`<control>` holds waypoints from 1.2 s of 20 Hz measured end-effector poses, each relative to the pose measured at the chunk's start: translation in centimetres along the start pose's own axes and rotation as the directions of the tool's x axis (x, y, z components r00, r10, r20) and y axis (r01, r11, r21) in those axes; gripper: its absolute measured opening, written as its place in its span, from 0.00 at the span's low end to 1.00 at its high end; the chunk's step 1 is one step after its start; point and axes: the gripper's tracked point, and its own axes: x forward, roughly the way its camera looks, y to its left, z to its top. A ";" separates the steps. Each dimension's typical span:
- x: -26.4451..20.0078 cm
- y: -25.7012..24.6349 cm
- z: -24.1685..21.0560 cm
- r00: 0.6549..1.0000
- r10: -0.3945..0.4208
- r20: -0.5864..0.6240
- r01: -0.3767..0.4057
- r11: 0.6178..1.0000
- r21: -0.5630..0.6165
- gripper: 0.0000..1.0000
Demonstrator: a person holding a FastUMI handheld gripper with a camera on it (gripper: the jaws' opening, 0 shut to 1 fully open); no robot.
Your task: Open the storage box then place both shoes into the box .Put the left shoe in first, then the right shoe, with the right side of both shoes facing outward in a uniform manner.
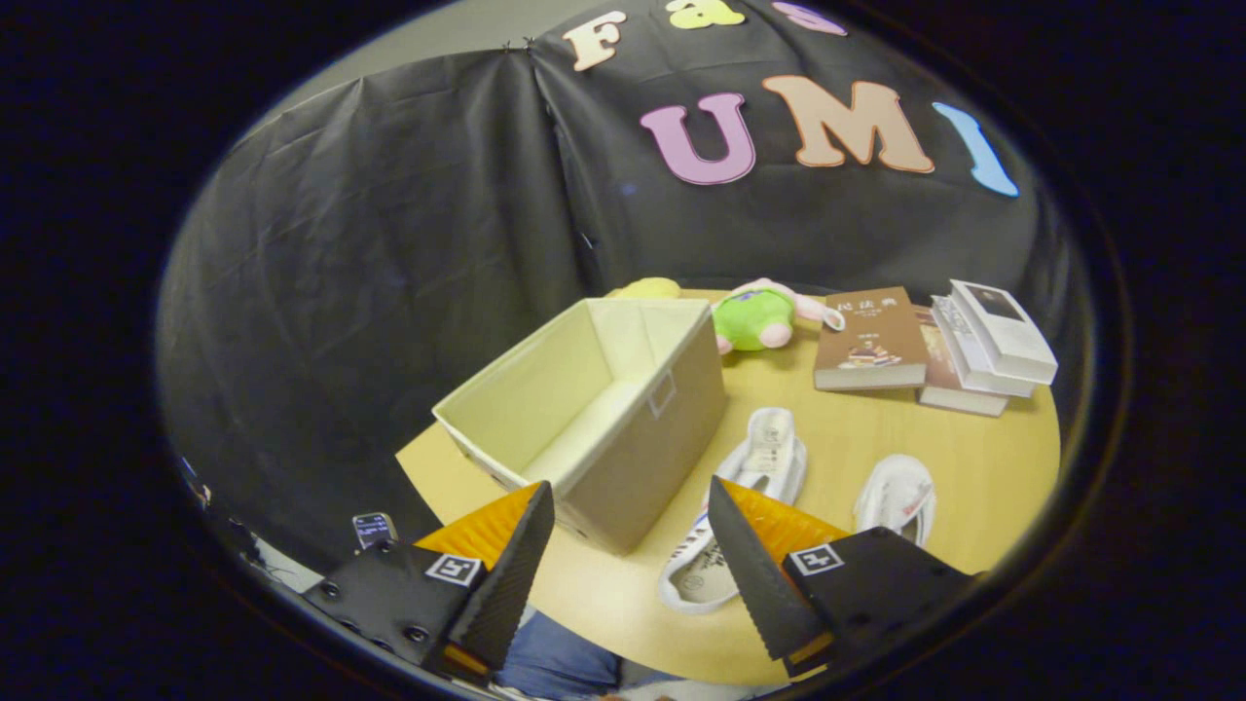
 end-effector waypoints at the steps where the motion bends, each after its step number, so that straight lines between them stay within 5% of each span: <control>1: -0.1 -0.8 -0.8 1.000 -0.015 -0.017 0.015 1.000 0.001 0.98; 8: 0.3 -6.4 -5.8 0.979 -0.137 -0.154 0.138 0.990 -0.005 0.99; 14: 2.7 -7.7 -8.2 0.961 -0.149 -0.231 0.156 0.988 0.011 0.99; 24: 8.3 -12.6 -7.4 0.924 -0.279 -0.260 0.284 0.959 -0.020 0.92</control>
